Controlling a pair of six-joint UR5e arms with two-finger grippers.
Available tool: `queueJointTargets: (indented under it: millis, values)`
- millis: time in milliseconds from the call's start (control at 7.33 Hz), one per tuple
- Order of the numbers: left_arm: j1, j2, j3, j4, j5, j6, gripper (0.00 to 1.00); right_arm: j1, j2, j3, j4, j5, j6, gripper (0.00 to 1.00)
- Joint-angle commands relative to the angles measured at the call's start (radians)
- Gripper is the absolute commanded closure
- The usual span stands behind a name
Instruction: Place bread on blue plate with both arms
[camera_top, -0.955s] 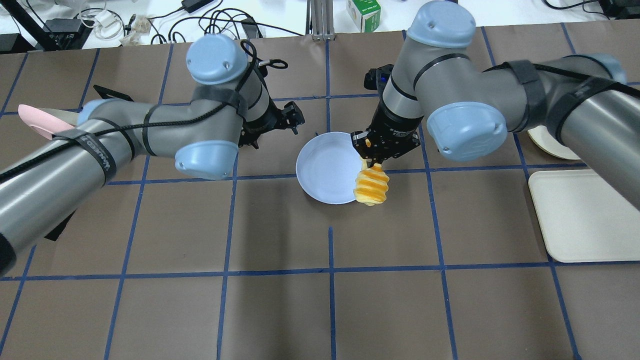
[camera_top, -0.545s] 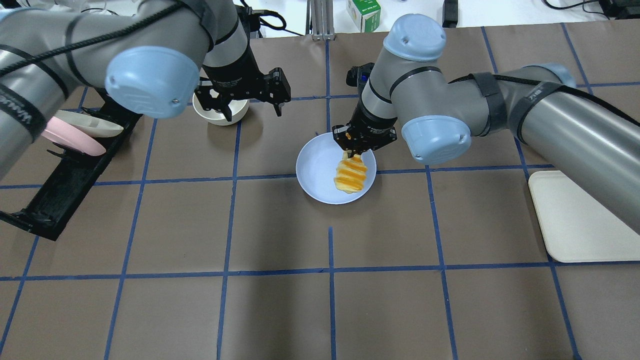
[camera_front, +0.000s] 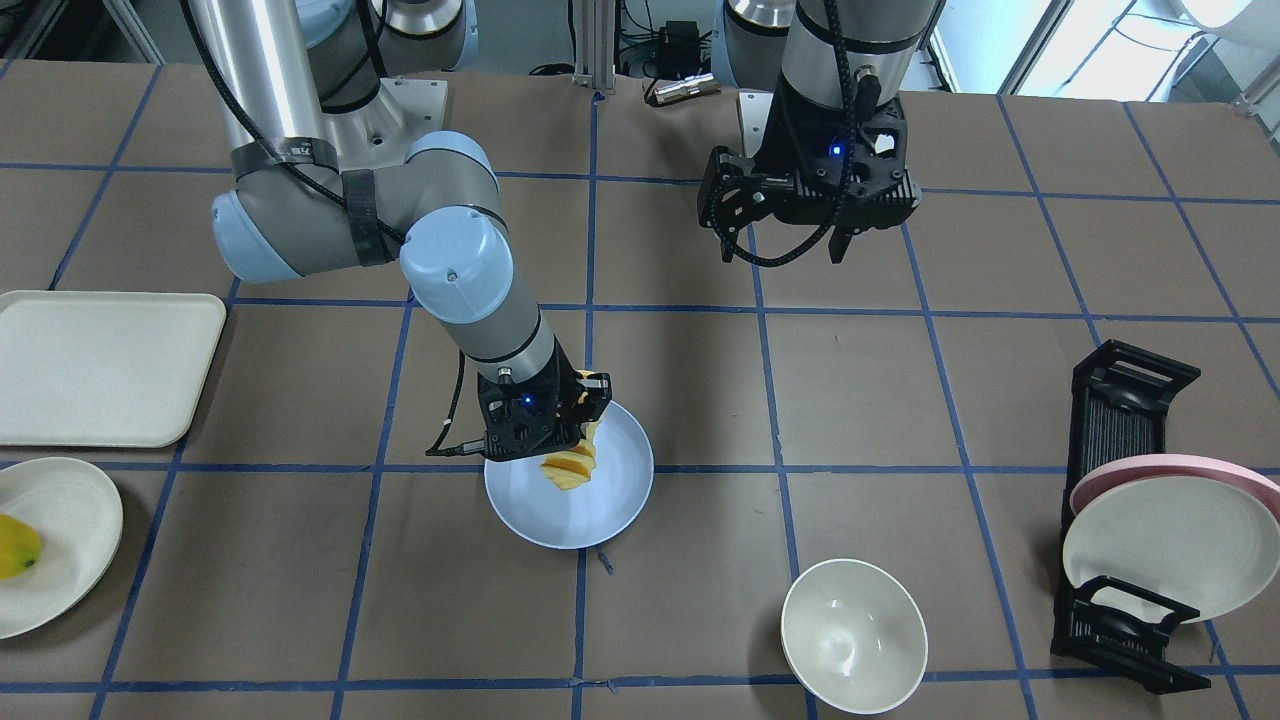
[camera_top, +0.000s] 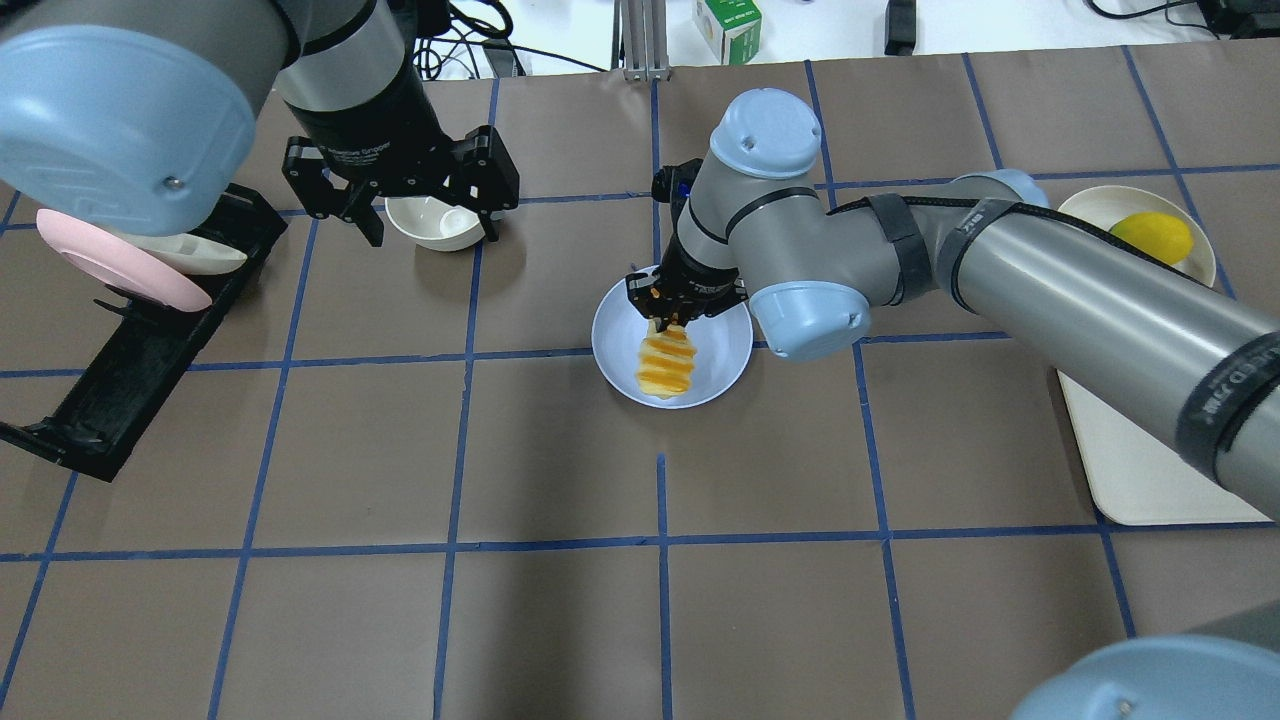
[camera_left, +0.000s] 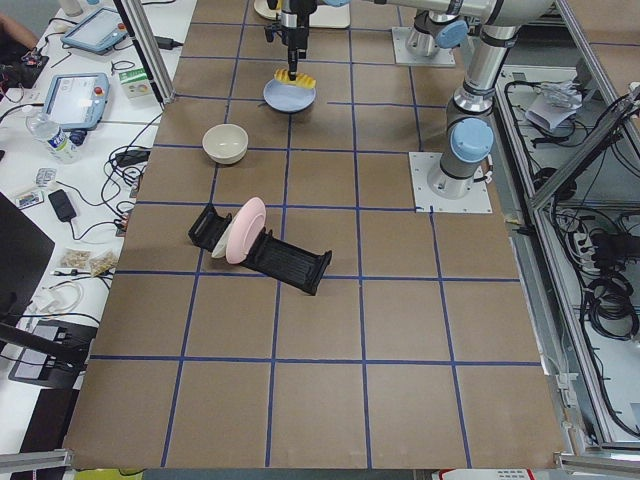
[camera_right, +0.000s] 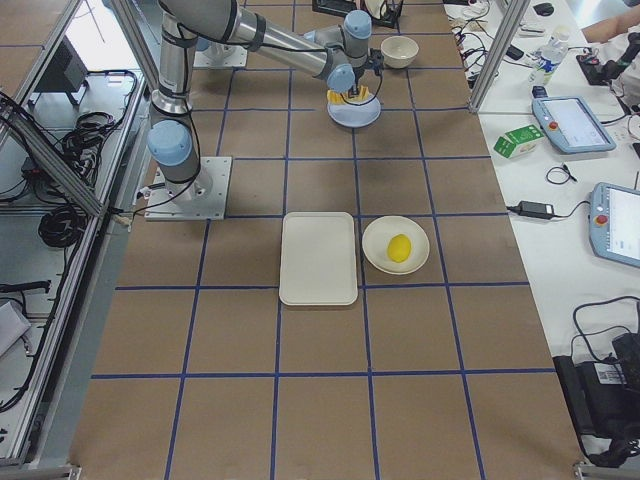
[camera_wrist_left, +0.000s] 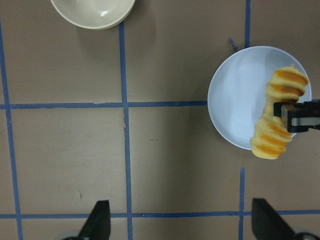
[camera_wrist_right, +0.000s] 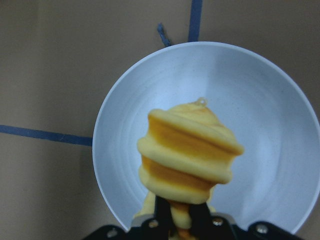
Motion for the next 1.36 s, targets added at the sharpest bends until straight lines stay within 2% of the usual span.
queueJointTargets:
  millis: [0, 273, 409, 545, 682, 818, 955, 1227]
  values:
    - [0.023, 0.023, -0.020, -0.002, 0.002, 0.006, 0.00, 0.000, 0.012, -0.015, 0.005, 0.002, -0.016, 0.00]
    - [0.089, 0.023, -0.030, 0.017, -0.007, 0.134, 0.00, -0.010, 0.007, -0.016, 0.011, 0.001, -0.016, 0.00]
    - [0.097, 0.023, -0.030, 0.017, -0.008, 0.138, 0.00, -0.022, 0.003, -0.022, 0.012, -0.001, -0.016, 0.00]
    - [0.097, 0.023, -0.030, 0.017, -0.008, 0.138, 0.00, -0.049, -0.028, -0.076, 0.108, -0.042, -0.054, 0.00]
    - [0.097, 0.023, -0.028, 0.018, -0.010, 0.138, 0.00, -0.098, -0.093, -0.176, 0.337, -0.139, -0.194, 0.00]
    - [0.097, 0.023, -0.028, 0.018, -0.013, 0.138, 0.00, -0.136, -0.159, -0.282, 0.576, -0.140, -0.256, 0.00]
    - [0.097, 0.023, -0.027, 0.018, -0.015, 0.138, 0.00, -0.137, -0.219, -0.332, 0.708, -0.153, -0.255, 0.00]
    - [0.097, 0.026, -0.027, 0.017, -0.015, 0.138, 0.00, -0.242, -0.275, -0.334, 0.794, -0.153, -0.344, 0.00]
